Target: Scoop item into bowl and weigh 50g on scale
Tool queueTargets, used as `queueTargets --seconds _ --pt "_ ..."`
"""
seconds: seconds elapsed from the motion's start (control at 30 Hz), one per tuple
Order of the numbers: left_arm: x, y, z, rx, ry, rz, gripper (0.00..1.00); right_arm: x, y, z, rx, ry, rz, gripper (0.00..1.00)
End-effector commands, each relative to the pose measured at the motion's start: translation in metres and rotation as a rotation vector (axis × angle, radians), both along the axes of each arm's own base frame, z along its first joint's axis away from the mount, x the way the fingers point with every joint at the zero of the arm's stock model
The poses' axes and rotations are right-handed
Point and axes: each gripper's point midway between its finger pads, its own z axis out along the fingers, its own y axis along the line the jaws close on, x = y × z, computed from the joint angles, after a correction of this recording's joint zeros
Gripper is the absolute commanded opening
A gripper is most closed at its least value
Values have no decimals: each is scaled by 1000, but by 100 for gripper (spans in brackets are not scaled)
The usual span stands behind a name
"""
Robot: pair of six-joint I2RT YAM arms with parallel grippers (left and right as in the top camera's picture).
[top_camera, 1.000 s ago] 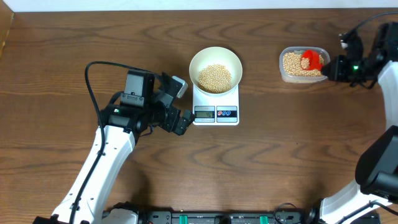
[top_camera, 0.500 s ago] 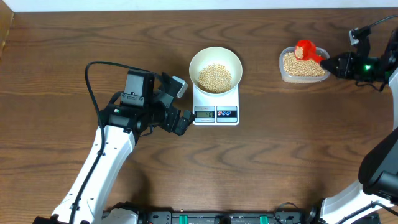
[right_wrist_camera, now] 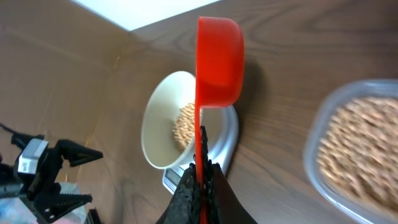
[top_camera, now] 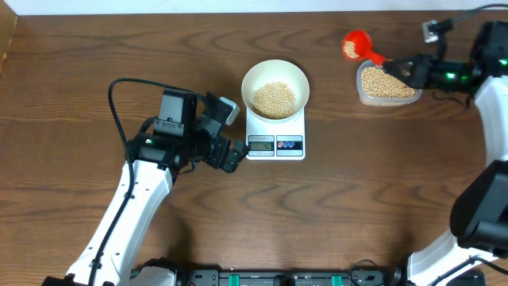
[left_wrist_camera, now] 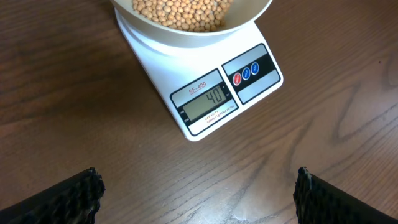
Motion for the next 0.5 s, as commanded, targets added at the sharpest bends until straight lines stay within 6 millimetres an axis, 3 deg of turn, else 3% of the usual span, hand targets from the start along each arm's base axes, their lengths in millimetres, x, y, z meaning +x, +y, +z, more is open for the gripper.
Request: queueTargets --seconds 0.0,0.33,0.47 --pt "0 1 -2 8 2 -2 100 0 38 8 50 -15 79 1" --pt "0 1 -2 8 2 -2 100 -8 108 5 -8 -59 214 1" --pt "0 1 -2 8 2 -2 100 -11 121 -2 -45 -48 228 1"
